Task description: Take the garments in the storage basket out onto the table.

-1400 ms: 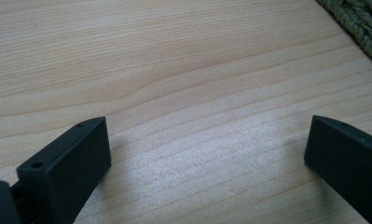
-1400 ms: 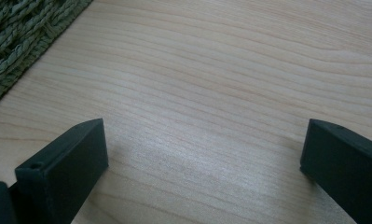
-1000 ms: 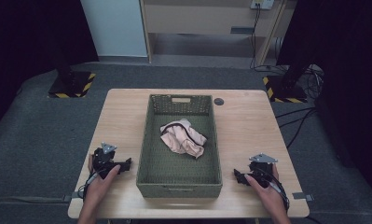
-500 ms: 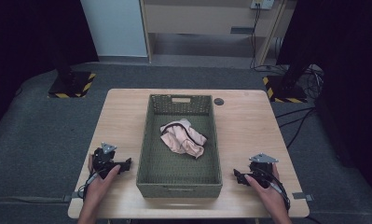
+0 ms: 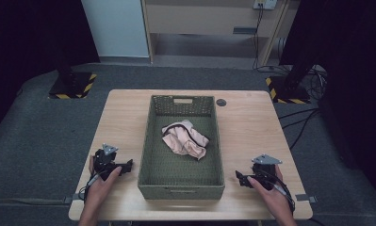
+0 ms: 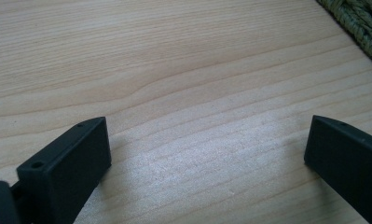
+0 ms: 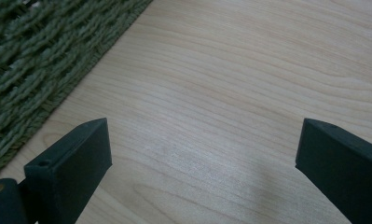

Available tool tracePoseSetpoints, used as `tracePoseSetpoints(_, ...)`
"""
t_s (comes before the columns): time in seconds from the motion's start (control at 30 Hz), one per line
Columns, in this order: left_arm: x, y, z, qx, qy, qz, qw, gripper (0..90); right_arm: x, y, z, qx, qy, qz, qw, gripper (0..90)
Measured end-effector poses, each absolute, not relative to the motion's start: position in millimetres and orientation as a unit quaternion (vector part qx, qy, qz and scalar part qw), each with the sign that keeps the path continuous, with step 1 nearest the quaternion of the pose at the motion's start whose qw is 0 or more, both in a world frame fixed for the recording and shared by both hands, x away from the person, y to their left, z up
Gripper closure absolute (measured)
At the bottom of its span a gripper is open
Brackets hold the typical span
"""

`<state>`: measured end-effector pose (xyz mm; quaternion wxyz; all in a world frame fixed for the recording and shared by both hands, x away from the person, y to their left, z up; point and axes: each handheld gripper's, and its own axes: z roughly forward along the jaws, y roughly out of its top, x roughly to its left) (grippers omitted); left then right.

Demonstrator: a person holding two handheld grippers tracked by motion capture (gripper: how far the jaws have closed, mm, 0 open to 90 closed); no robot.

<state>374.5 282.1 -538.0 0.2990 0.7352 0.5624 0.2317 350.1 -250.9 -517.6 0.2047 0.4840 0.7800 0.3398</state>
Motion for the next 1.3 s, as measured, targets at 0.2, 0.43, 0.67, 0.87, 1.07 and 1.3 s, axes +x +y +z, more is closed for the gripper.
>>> tracePoseSetpoints(0.2,374.5,282.1,-538.0,0.735,0.562,0.232,0.299,0.0,347.2,-250.0,-507.6,0.479,0.781,0.345,0.206,3.4)
tracePoseSetpoints(0.43,374.6,282.1,-538.0,0.735,0.562,0.232,0.299,0.0,343.6,-249.9,-493.4,0.473,0.783,0.349,0.205,3.4)
tracePoseSetpoints(0.67,374.5,282.1,-538.0,0.735,0.562,0.232,0.299,0.0,341.3,-250.9,-479.0,0.466,0.784,0.354,0.206,3.3)
tracePoseSetpoints(0.87,374.5,282.1,-538.0,0.735,0.562,0.232,0.299,0.0,339.4,-250.7,-462.2,0.460,0.784,0.359,0.211,3.4)
tracePoseSetpoints(1.07,374.5,282.1,-538.0,0.735,0.562,0.232,0.299,0.0,338.9,-246.9,-441.8,0.449,0.788,0.361,0.217,3.5)
tracePoseSetpoints(1.3,374.5,282.1,-538.0,0.735,0.562,0.232,0.299,0.0,340.4,-242.2,-419.3,0.439,0.791,0.363,0.225,3.5)
